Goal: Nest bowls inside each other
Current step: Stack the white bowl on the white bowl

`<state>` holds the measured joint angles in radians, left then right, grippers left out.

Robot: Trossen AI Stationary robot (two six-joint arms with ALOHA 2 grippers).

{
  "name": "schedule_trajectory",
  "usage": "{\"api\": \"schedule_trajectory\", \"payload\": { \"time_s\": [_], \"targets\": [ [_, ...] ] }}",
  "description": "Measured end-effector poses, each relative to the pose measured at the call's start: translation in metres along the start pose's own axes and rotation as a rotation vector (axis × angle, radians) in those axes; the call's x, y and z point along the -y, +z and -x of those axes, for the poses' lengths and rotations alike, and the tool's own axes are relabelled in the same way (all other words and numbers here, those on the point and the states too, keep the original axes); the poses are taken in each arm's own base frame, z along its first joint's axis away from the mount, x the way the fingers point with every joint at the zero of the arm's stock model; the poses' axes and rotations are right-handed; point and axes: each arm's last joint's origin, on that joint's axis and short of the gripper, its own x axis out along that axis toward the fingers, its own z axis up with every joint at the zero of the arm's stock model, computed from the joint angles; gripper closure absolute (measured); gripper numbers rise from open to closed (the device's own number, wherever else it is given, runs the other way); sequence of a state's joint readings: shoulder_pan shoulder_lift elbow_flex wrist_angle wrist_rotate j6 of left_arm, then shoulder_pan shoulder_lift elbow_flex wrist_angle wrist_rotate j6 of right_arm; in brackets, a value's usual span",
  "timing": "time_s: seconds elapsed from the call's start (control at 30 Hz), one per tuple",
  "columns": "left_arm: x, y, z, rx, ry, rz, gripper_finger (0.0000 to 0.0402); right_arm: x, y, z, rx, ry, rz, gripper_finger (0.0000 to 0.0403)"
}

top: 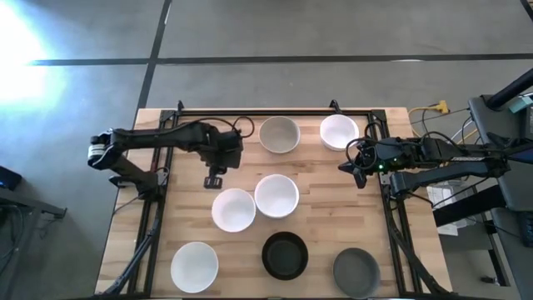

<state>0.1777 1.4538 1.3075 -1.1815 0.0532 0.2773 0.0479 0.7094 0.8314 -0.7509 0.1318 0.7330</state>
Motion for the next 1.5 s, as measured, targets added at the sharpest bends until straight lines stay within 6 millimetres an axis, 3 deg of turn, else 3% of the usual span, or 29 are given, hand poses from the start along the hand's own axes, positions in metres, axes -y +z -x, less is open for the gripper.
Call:
{"api": "schedule_trajectory", "payload": {
  "time_s": [0.1, 0.3, 0.47, 0.67, 0.87, 1.07, 1.27, 1.37, 1.5],
  "targets": [
    [-0.004, 0.001, -0.006, -0.016, -0.008, 0.143, 0.0401, 0.000, 0.000, 0.000, 0.000, 0.000, -0.001, 0.0394],
    [-0.008, -0.002, -0.042, -0.101, -0.150, 0.347, 0.0391, 0.000, 0.000, 0.000, 0.000, 0.000, -0.019, 0.0394],
    [-0.007, -0.001, -0.066, -0.119, -0.262, 0.393, 0.0329, 0.000, 0.000, 0.000, 0.000, 0.000, -0.019, 0.0394],
    [-0.007, -0.002, -0.083, -0.175, -0.280, 0.422, 0.0254, 0.000, 0.000, 0.000, -0.003, 0.004, -0.023, 0.0394],
    [-0.010, 0.003, -0.098, -0.180, -0.283, 0.424, 0.0222, 0.000, 0.000, 0.000, -0.004, 0.003, -0.019, 0.0394],
    [-0.011, 0.006, -0.117, -0.224, -0.303, 0.433, 0.0249, 0.000, 0.000, 0.000, -0.006, 0.002, -0.018, 0.0394],
    [-0.011, 0.004, -0.124, -0.265, -0.312, 0.419, 0.0379, 0.000, 0.000, 0.000, -0.006, 0.001, -0.018, 0.0394],
    [-0.011, 0.001, -0.117, -0.280, -0.315, 0.401, 0.0393, 0.000, 0.000, 0.000, -0.006, 0.001, -0.017, 0.0394],
    [-0.012, -0.005, -0.088, -0.291, -0.315, 0.391, 0.0400, 0.000, 0.000, 0.000, -0.006, -0.001, -0.017, 0.0394]
  ]
}}
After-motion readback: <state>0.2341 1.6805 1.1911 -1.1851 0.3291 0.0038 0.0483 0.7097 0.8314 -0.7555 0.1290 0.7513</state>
